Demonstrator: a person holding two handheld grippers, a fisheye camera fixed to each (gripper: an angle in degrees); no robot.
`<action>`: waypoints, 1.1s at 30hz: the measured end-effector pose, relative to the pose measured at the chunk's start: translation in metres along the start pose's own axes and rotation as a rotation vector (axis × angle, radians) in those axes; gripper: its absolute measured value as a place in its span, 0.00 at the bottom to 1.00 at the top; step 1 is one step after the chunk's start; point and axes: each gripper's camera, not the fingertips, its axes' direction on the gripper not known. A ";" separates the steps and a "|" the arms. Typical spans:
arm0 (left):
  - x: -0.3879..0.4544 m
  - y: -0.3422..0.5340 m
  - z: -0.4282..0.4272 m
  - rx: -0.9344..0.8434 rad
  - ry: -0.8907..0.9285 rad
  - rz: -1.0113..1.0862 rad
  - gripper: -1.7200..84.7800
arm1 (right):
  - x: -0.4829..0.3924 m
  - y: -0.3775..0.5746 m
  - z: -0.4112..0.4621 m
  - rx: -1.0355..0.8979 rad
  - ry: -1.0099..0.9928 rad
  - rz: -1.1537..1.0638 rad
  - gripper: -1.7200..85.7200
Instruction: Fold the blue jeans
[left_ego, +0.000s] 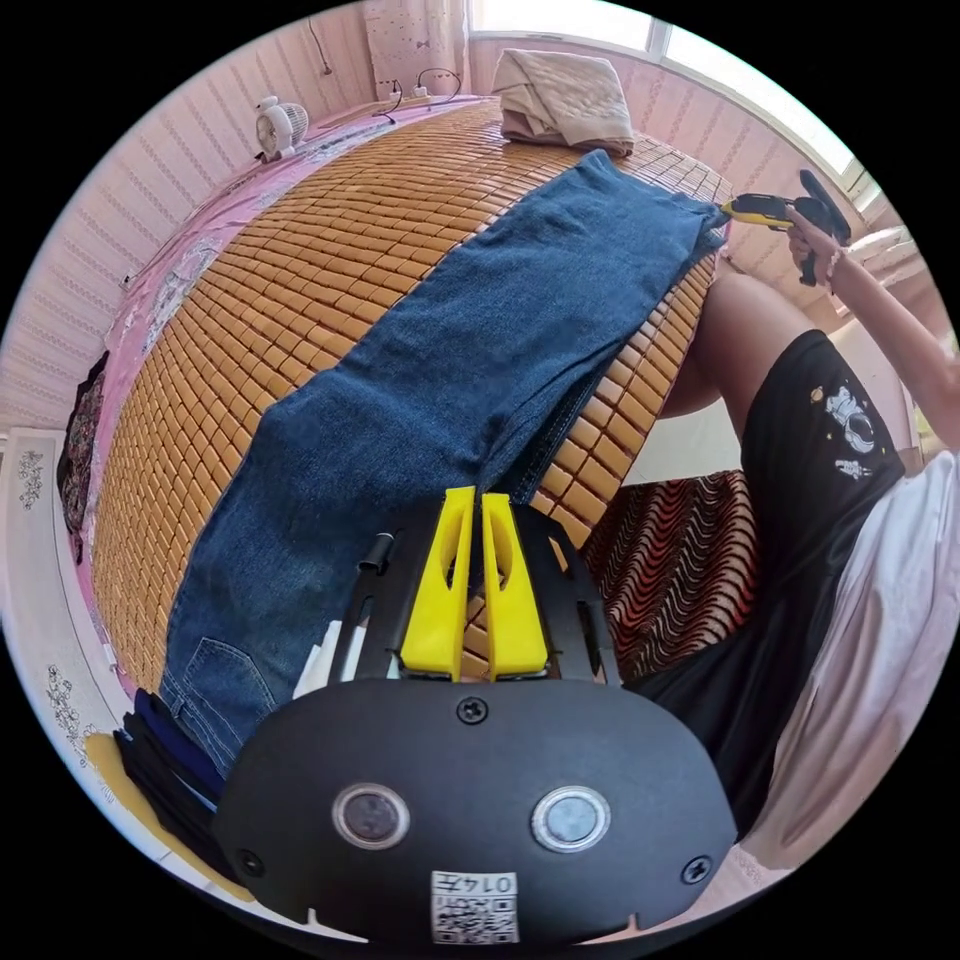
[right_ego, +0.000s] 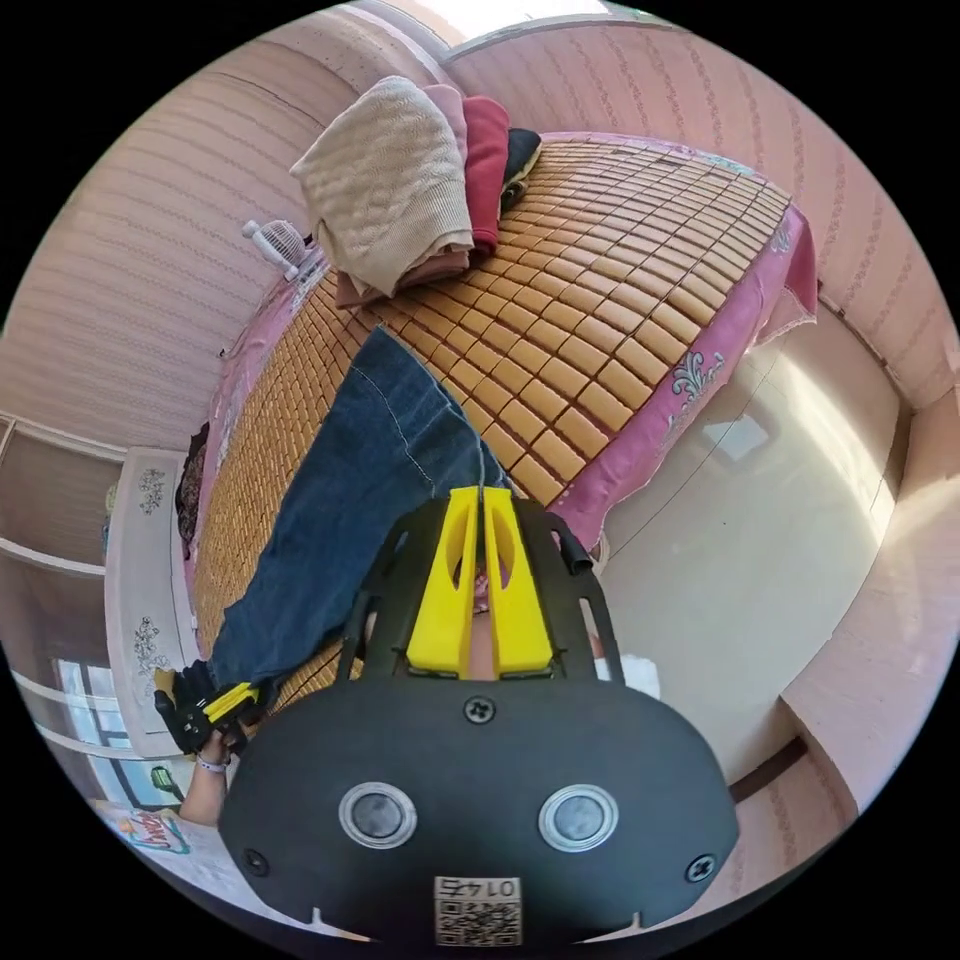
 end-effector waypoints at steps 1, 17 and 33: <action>-0.002 0.001 -0.002 0.007 0.000 0.003 0.01 | -0.004 0.002 -0.010 0.026 -0.023 -0.020 0.02; -0.051 0.030 0.032 -0.080 0.110 -0.105 0.01 | 0.022 0.018 0.057 -0.122 -0.252 0.109 0.07; -0.038 0.085 0.004 0.120 0.403 -0.119 0.02 | -0.062 -0.020 0.046 -0.043 0.371 -0.101 0.07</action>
